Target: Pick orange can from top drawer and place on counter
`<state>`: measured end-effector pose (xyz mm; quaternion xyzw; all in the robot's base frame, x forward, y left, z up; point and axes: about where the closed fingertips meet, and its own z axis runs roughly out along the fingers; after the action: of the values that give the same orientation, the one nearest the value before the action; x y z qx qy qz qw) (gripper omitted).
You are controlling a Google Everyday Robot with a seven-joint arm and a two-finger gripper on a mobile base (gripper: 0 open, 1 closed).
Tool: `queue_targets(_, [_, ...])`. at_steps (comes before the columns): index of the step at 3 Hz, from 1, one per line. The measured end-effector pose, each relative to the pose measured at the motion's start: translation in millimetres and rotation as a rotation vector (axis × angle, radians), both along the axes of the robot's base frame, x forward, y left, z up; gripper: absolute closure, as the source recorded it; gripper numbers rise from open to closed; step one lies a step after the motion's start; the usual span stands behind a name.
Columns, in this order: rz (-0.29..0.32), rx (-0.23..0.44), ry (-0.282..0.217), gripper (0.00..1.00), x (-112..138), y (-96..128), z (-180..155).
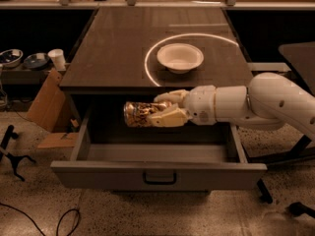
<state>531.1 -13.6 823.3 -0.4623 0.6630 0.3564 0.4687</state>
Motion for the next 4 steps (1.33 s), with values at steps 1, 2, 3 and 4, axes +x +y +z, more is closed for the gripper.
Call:
queue_targets(1, [-0.007, -0.010, -0.041, 1.00, -1, 6, 44])
queue_targets(2, [0.000, 0.010, -0.086, 1.00, 0, 22, 83])
queue_targets(3, [0.018, 0.024, -0.133, 1.00, 10, 47, 110])
queue_targets(4, [0.026, 0.044, -0.159, 1.00, 28, 74, 125])
